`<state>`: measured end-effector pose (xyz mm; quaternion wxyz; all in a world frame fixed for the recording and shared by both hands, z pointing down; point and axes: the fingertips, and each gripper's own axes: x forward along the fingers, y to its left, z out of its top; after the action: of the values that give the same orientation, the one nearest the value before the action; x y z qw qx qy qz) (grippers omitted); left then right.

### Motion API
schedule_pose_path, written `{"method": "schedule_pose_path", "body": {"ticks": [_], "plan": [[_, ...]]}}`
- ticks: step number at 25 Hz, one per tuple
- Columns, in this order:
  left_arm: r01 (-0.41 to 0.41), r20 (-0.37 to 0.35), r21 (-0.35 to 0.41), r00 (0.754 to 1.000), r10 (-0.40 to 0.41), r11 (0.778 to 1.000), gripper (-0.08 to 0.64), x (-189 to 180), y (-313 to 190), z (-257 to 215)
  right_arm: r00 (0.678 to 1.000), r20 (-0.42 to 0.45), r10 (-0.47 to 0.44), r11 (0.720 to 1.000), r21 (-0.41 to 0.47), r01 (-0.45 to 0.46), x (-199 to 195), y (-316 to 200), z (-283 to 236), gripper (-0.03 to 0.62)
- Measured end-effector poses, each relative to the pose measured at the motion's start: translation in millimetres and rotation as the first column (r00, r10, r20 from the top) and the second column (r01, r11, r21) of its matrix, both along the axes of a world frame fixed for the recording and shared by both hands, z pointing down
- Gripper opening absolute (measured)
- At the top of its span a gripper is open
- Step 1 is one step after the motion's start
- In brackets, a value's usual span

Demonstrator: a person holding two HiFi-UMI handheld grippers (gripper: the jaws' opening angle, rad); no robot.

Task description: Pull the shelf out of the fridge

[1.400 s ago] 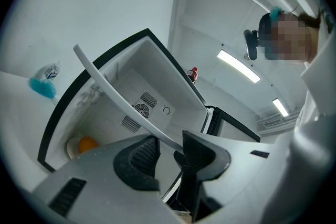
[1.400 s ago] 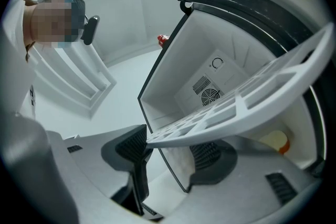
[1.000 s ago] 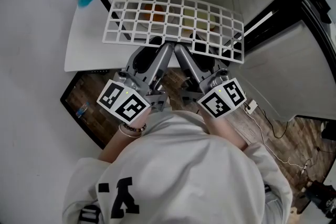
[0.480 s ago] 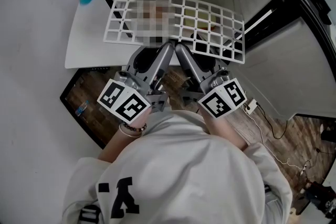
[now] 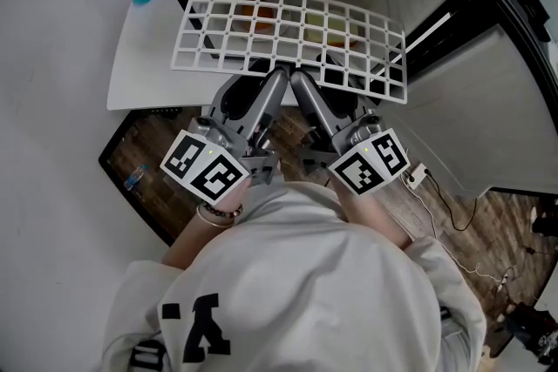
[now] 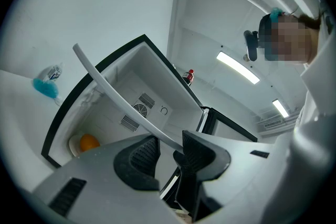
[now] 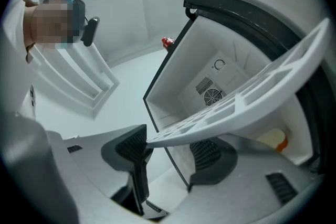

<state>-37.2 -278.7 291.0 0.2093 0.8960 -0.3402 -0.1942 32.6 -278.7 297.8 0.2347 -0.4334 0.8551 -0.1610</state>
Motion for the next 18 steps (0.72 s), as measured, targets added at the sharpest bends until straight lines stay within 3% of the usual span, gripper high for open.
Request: {"method": "schedule_pose_path", "body": {"ticks": [18], "plan": [[0.021, -0.008, 0.013, 1.000, -0.021, 1.000, 0.138, 1, 17, 0, 0.999, -0.030, -0.018, 0.999, 0.041, 0.019, 1, 16, -3, 0.267]]}}
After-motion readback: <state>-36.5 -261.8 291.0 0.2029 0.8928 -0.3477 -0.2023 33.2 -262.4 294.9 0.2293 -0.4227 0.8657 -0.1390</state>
